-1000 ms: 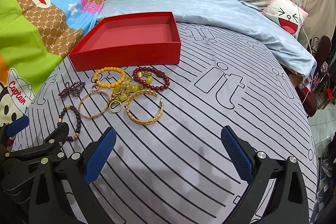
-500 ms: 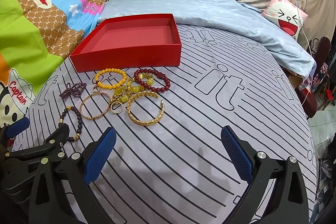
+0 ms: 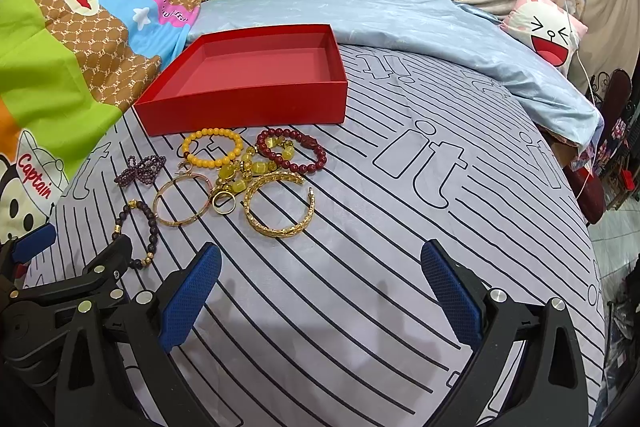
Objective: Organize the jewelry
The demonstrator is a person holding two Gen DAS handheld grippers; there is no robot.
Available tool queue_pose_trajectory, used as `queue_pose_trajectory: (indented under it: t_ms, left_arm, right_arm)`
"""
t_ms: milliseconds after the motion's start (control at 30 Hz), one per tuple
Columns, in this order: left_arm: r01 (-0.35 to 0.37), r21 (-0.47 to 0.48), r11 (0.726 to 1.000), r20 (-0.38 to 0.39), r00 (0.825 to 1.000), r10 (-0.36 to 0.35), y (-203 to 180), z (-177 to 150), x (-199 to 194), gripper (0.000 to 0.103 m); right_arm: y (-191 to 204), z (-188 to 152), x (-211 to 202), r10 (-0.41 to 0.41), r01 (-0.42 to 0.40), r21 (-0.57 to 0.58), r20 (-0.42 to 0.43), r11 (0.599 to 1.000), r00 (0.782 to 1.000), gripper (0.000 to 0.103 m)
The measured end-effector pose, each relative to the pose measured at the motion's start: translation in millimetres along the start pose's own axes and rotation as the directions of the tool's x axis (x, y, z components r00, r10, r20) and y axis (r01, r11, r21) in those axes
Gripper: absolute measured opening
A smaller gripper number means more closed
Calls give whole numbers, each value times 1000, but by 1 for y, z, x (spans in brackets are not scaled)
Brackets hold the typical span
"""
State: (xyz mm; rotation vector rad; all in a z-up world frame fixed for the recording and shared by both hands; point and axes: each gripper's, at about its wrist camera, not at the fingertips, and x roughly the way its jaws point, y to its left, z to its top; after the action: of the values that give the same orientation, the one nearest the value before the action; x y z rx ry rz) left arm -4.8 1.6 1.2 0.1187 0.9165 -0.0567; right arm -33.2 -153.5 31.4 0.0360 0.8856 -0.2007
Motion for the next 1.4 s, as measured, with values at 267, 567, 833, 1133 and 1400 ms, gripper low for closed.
queue_pose_trajectory:
  t_ms: [267,567,833,1133,1400]
  left_arm:
    - [-2,2,1000,1,1000,2,1,0,-1,91]
    - [-2,1,1000,0,1000,2,1,-1,0,91]
    - [-3,0,1000,-2,1000,3,2,-1,0,91]
    - [-3,0,1000,-3,1000,3,2,-1,0,91]
    - [-4,2,1000,-7,1000,4,1,-2,1,91]
  right_arm:
    - [0,0,0,1,-1,1,0,1000,1000,96]
    - [0,0,0,0,0,0,-1,1000,1000,96]
    - [0,0,0,0,0,1,-2,1000,1000,96]
    - [-1,0,0,1,-1,2,-1,1000,1000,96]
    - [0,0,0,1,-1,1,-3,1000,1000,96]
